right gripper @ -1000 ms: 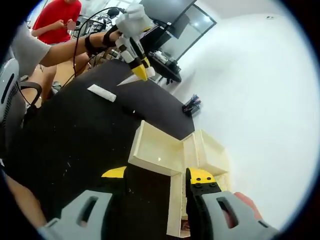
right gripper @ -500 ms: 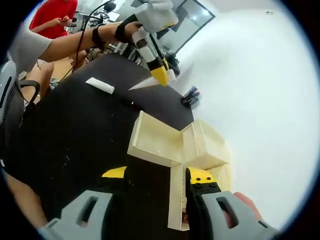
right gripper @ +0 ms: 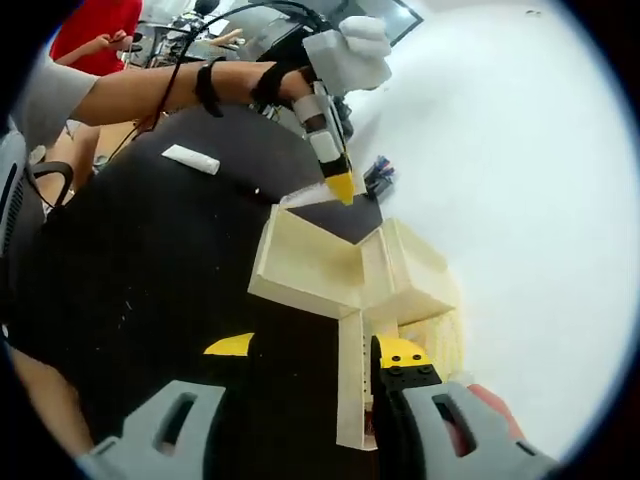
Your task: Open the drawer, pick up the cosmetic bottles from the table one by one, place them into the drawer, release the gripper, close the drawer, and move the gripper away
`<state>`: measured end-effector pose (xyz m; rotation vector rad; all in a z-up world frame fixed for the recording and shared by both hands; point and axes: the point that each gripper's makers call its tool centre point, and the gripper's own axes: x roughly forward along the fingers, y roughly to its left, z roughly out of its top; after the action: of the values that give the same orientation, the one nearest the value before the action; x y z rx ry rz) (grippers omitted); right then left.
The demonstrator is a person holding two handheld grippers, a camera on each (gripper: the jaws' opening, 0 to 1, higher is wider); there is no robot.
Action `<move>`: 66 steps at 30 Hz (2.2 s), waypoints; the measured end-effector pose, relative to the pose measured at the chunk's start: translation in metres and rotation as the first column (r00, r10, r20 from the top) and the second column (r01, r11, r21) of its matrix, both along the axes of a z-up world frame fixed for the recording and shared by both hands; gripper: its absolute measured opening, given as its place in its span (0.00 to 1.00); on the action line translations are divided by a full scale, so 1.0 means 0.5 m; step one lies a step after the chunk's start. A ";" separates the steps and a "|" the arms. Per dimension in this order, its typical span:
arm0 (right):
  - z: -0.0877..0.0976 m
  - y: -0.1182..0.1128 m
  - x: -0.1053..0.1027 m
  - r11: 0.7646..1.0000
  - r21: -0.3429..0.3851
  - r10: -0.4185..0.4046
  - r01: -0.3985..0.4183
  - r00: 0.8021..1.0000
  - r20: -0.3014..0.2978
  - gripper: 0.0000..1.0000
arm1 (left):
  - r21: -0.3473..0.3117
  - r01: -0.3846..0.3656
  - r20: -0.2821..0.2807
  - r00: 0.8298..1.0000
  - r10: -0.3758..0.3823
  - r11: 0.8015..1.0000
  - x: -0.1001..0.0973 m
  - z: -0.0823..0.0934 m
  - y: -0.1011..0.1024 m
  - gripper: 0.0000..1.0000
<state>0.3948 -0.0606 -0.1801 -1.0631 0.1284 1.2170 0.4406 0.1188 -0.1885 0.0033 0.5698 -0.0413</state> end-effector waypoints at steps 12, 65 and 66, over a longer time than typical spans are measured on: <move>-0.005 -0.001 0.024 1.000 -0.011 -0.021 0.021 1.000 -0.013 0.40 | 0.018 0.003 -0.090 0.996 -0.002 1.000 0.071 -0.087 -0.029 0.15; 0.001 0.007 0.082 0.998 -0.061 -0.024 0.022 0.999 -0.037 0.40 | 0.121 -0.070 -0.235 0.967 0.097 0.990 0.157 -0.266 0.006 0.18; 0.000 0.007 0.080 0.998 -0.062 -0.023 0.020 0.999 -0.035 0.40 | 0.112 -0.067 -0.227 0.970 0.091 0.991 0.158 -0.262 0.003 0.20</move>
<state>0.4350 -0.0573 -0.1800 -1.0910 0.2056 1.2196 0.5193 0.1204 -0.3196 0.0780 0.8048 0.0668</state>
